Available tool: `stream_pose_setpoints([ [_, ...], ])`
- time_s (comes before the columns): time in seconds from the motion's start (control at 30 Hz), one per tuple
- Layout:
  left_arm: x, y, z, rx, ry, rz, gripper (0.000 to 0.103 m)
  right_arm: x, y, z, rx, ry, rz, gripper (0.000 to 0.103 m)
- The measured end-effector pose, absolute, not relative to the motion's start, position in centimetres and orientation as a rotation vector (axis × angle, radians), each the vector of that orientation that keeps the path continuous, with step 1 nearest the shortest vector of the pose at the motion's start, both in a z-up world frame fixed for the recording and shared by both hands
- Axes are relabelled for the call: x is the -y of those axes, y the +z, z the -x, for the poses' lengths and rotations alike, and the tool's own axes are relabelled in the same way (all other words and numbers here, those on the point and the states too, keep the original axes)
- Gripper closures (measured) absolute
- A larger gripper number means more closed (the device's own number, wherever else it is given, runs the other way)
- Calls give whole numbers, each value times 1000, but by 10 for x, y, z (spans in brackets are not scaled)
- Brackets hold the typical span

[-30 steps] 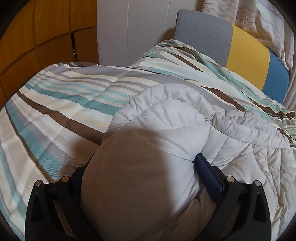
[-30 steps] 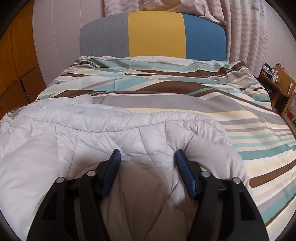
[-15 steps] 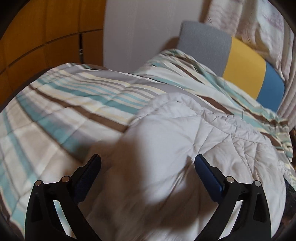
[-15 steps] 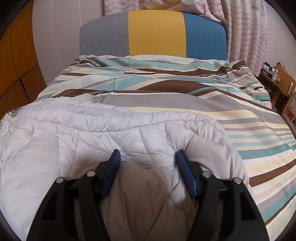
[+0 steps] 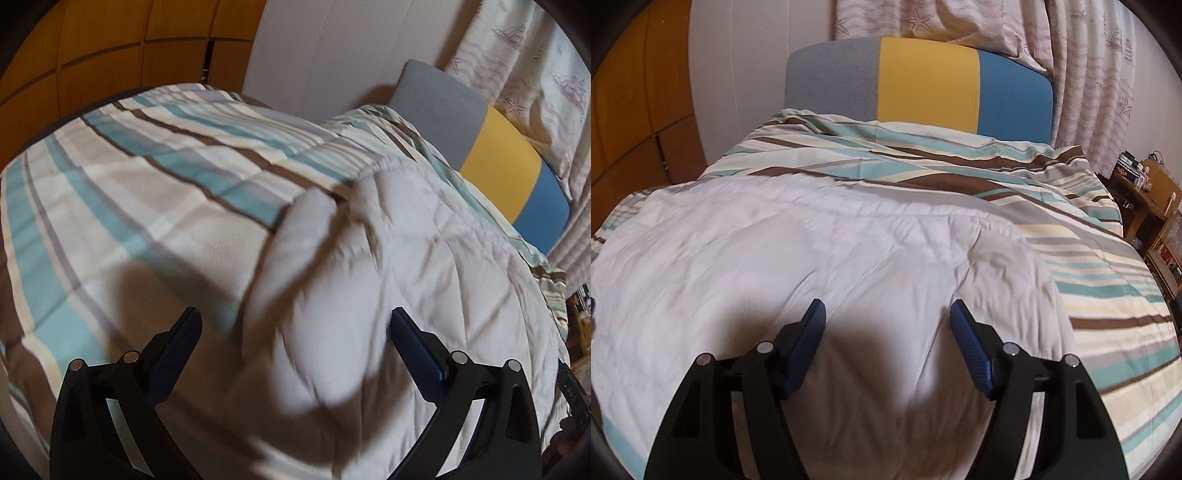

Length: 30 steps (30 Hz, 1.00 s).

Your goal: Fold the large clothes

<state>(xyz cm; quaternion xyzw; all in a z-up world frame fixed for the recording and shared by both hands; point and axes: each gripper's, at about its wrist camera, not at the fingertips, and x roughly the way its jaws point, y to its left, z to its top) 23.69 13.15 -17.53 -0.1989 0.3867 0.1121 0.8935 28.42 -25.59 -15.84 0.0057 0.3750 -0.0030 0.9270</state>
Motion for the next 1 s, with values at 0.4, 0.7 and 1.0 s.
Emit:
stream_pose_setpoints([
  [0.4,-106,-193,-182,-802,118,518,5,227,-145,-213,-737,103,-168,70],
  [0.7,-107,-195,-195,-760,69,643,19,185,-151,-207,-733,208,-83,88],
  [1.0,-106,-201,-198,-684,118,741,18,168,-194,-223,-794,205,23,87],
])
